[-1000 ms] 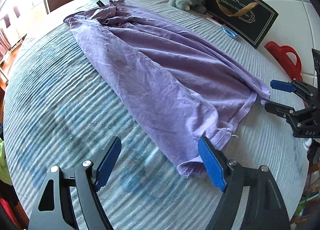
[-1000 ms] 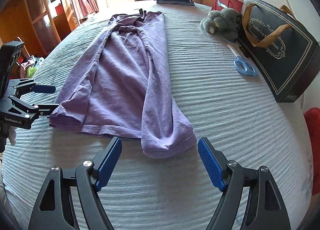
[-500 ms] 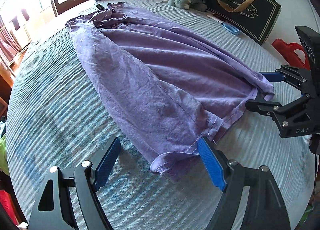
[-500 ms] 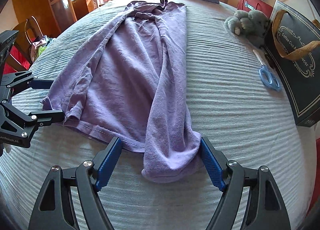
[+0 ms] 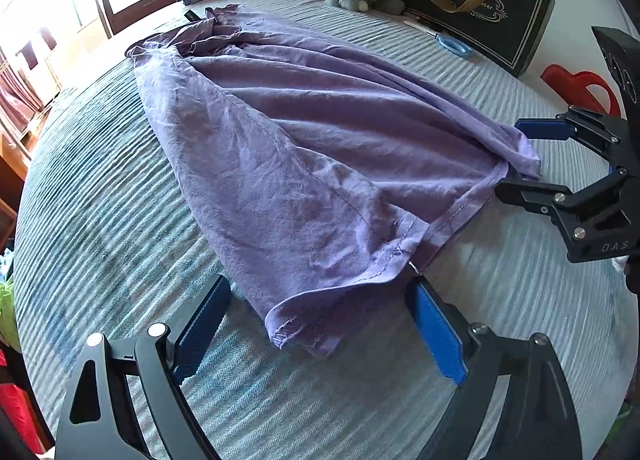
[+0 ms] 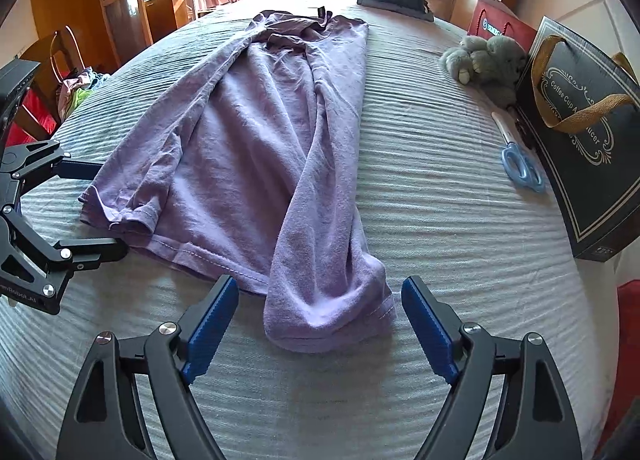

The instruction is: Fold clothes

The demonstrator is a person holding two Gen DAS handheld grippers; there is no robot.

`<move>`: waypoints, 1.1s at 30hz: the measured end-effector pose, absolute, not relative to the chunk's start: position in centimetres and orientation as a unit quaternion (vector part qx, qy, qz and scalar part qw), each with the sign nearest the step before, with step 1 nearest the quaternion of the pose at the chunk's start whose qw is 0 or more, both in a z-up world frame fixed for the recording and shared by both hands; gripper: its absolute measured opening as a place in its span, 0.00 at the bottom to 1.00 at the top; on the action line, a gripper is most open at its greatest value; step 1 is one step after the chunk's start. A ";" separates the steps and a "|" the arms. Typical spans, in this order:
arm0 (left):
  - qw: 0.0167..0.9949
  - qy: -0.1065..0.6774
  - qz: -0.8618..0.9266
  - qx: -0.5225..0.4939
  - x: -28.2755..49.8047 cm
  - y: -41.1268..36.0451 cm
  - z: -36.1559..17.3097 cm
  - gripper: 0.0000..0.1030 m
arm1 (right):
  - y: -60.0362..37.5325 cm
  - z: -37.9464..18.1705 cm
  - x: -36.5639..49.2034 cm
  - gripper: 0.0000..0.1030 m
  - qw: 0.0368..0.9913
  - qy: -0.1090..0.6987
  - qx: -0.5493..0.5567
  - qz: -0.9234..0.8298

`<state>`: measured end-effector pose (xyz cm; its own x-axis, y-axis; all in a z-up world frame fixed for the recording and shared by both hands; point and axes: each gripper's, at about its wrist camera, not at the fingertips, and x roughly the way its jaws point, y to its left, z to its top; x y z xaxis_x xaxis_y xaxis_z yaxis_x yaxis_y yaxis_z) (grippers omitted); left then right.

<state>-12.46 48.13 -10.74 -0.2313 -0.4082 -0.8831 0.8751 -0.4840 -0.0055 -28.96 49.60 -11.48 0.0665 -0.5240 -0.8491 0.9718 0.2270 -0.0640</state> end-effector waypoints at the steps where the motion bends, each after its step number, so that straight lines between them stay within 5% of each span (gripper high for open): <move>1: 0.434 0.264 -0.740 0.441 -12.4 48.1 -10.7 0.87 | 49.3 -11.8 -29.0 0.81 0.673 0.399 0.284 -0.555; 3: 0.430 0.257 -0.745 0.441 -12.3 48.1 -10.6 0.81 | 49.2 -11.9 -29.5 0.76 0.667 0.383 0.304 -0.562; 4: 0.427 0.257 -0.747 0.439 -12.1 48.0 -10.3 0.61 | 49.1 -12.0 -29.7 0.74 0.664 0.375 0.314 -0.566; 6: 0.422 0.257 -0.753 0.434 -11.7 47.7 -9.9 0.29 | 49.2 -11.8 -29.9 0.52 0.657 0.365 0.329 -0.571; 9: 0.400 0.263 -0.762 0.436 -11.4 47.5 -9.4 0.13 | 49.5 -11.5 -28.6 0.22 0.660 0.364 0.343 -0.560; 33: 0.343 0.227 -0.795 0.446 0.9 50.6 -1.4 0.10 | 55.8 -4.9 -19.8 0.13 0.672 0.287 0.386 -0.564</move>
